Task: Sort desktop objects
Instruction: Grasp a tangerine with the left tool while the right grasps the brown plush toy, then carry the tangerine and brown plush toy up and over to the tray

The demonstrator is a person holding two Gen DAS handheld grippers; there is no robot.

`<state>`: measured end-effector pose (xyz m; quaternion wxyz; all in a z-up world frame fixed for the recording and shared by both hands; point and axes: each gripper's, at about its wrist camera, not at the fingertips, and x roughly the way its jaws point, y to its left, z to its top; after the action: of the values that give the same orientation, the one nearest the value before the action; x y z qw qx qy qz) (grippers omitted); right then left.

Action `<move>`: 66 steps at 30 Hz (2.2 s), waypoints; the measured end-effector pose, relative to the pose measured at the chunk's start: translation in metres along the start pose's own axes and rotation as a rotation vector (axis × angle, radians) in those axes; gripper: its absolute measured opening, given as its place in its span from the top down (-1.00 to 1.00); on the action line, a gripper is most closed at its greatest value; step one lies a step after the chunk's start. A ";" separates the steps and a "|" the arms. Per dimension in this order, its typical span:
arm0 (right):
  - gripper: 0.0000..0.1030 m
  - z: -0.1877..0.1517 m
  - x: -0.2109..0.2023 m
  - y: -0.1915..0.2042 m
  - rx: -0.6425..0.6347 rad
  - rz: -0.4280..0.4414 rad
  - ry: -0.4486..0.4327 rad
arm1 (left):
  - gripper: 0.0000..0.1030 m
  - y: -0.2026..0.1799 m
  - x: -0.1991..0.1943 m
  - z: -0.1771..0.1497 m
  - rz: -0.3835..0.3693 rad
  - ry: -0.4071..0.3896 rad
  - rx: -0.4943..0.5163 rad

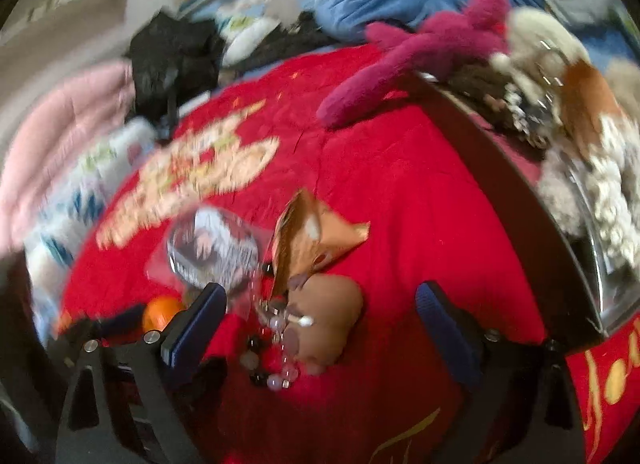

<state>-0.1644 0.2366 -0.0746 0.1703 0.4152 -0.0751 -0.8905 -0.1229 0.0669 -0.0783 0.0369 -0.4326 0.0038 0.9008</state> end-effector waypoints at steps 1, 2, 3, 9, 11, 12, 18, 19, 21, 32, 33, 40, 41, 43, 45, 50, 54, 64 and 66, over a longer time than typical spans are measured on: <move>-0.78 -0.001 0.001 0.004 -0.028 -0.034 0.012 | -1.00 0.000 0.000 0.000 0.001 0.000 0.001; -0.66 -0.001 0.002 0.008 -0.050 -0.081 0.023 | -1.00 0.000 0.000 0.000 0.001 0.002 0.001; -0.62 -0.002 0.003 0.009 -0.061 -0.108 0.029 | -1.00 -0.001 0.000 0.001 0.001 0.003 0.001; -0.38 -0.005 0.002 0.010 -0.069 -0.163 0.022 | -1.00 -0.001 -0.001 0.001 -0.001 0.002 -0.002; -0.20 -0.005 -0.002 0.009 -0.062 -0.182 0.015 | -1.00 -0.001 -0.001 0.000 -0.002 0.002 -0.003; -0.06 -0.005 -0.004 0.008 -0.057 -0.183 0.012 | -1.00 0.000 -0.001 0.000 -0.001 0.002 -0.002; 0.34 -0.007 -0.016 -0.009 0.012 -0.137 0.000 | -0.75 0.003 -0.006 -0.001 -0.007 -0.026 -0.017; 0.35 -0.007 -0.019 -0.011 0.021 -0.119 -0.001 | -0.60 0.004 -0.007 -0.001 -0.010 -0.032 -0.025; 0.35 -0.008 -0.022 -0.012 0.024 -0.110 0.001 | -0.33 0.007 -0.010 0.000 -0.010 -0.047 -0.040; 0.35 -0.012 -0.044 -0.013 0.060 -0.071 -0.026 | 0.27 0.012 -0.023 -0.003 -0.002 -0.093 -0.053; 0.35 -0.011 -0.047 -0.014 0.067 -0.063 -0.030 | 0.27 0.012 -0.026 -0.003 -0.004 -0.099 -0.050; 0.35 -0.011 -0.067 -0.028 0.150 0.042 -0.075 | 0.28 0.009 -0.045 -0.005 0.014 -0.154 -0.035; 0.35 -0.010 -0.070 -0.029 0.158 0.050 -0.085 | 0.28 0.008 -0.048 -0.005 0.013 -0.160 -0.033; 0.35 -0.010 -0.075 -0.032 0.165 0.060 -0.102 | 0.28 0.007 -0.051 -0.005 0.005 -0.167 -0.037; 0.35 -0.010 -0.077 -0.032 0.162 0.062 -0.109 | 0.28 0.005 -0.055 -0.006 -0.011 -0.175 -0.038; 0.35 -0.011 -0.080 -0.035 0.158 0.066 -0.106 | 0.28 -0.012 -0.059 -0.004 -0.012 -0.185 -0.007; 0.35 -0.015 -0.089 -0.038 0.152 0.062 -0.118 | 0.28 -0.023 -0.063 -0.002 -0.060 -0.193 -0.018; 0.35 -0.023 -0.129 -0.082 0.207 -0.014 -0.170 | 0.28 -0.082 -0.067 0.000 -0.148 -0.180 0.035; 0.35 -0.027 -0.137 -0.091 0.212 -0.036 -0.178 | 0.28 -0.098 -0.070 -0.001 -0.167 -0.184 0.052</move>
<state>-0.0835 0.3715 -0.0188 0.1020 0.3513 -0.1759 -0.9139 -0.0716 0.1605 -0.0216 0.1233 -0.3460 -0.0126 0.9300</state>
